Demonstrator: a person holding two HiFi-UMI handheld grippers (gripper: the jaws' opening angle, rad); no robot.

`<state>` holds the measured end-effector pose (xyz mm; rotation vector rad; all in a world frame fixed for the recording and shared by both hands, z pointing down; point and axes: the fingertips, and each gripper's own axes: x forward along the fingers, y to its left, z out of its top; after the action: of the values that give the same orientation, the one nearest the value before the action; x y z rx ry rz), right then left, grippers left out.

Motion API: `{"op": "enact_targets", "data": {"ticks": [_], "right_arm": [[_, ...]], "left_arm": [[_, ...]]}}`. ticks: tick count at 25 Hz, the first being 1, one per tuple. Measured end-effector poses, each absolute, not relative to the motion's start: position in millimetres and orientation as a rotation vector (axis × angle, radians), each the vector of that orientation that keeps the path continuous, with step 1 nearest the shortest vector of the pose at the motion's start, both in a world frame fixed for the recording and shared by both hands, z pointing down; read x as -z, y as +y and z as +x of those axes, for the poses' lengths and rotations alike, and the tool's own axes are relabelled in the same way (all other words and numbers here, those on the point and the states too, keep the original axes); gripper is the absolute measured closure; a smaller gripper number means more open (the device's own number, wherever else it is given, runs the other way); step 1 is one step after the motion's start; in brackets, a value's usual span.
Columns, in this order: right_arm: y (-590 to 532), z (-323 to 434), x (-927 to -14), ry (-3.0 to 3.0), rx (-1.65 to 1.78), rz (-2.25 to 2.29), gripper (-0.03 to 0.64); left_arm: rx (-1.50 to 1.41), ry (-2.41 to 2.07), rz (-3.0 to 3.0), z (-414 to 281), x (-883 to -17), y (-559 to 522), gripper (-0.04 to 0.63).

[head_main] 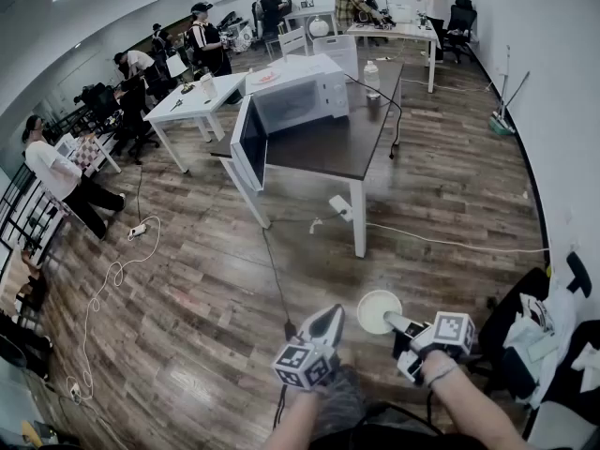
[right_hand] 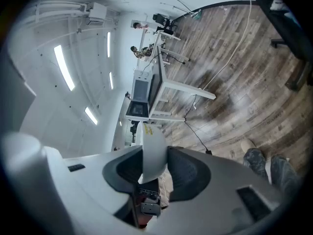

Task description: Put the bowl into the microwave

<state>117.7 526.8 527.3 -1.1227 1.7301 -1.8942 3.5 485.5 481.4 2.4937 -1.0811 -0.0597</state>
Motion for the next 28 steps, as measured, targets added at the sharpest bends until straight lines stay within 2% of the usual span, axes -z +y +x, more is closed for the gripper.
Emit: {"op": "enact_targets", "data": {"ticks": [28], "right_arm": [[318, 69, -525, 1.656, 1.879, -1.164, 0.477]], "left_arm": [[0.099, -1.027, 2.482, -43, -483, 286, 0.594]]}}
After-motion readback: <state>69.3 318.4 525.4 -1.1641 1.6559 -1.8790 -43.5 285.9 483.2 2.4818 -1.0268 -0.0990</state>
